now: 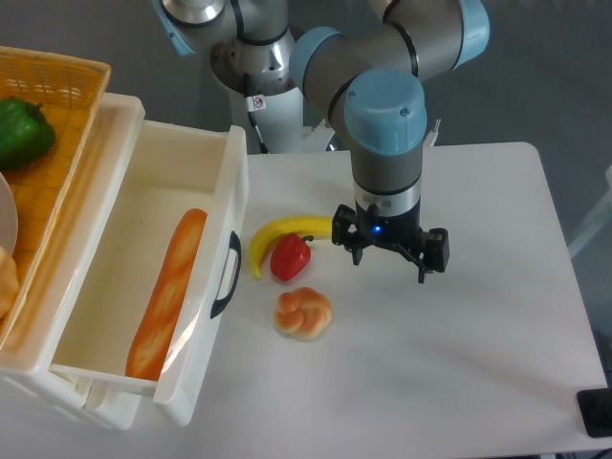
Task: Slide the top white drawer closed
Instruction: 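Move the gripper toward the open white drawer's front panel, then lower the gripper beside the drawer front near its black handle, then push the drawer front with the gripper into the storage unit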
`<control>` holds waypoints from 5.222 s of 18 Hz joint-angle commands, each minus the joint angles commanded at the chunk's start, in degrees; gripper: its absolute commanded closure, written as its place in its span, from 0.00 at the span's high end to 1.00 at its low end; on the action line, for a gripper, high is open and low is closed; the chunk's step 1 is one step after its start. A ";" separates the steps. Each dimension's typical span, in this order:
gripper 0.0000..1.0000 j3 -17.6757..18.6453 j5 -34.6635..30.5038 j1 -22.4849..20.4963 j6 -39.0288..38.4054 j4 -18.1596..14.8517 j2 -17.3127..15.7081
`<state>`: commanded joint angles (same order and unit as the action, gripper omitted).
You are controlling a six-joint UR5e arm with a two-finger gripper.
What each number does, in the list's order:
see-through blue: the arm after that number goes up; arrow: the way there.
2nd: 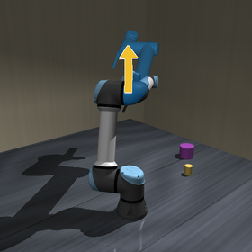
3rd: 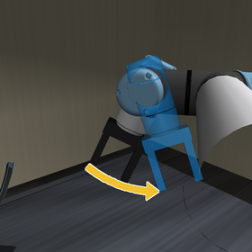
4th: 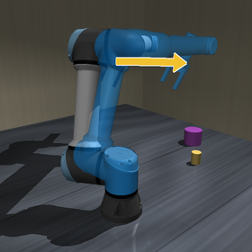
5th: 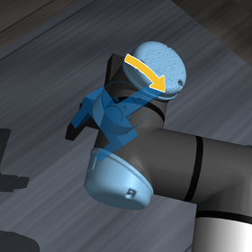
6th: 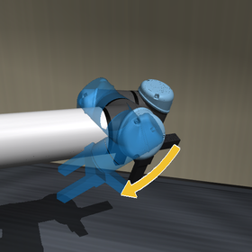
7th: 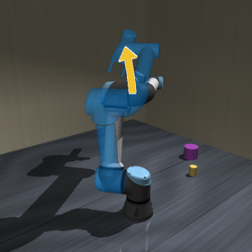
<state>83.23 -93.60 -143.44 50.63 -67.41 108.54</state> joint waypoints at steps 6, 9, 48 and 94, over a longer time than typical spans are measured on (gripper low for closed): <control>1.00 0.87 -1.49 0.70 -2.11 0.44 0.44; 1.00 1.76 -5.70 2.98 -2.37 0.26 0.88; 1.00 4.48 7.03 7.55 -17.48 0.35 4.83; 1.00 4.31 12.04 11.51 -19.60 -3.52 3.25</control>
<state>87.54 -81.56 -131.92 31.03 -70.93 111.80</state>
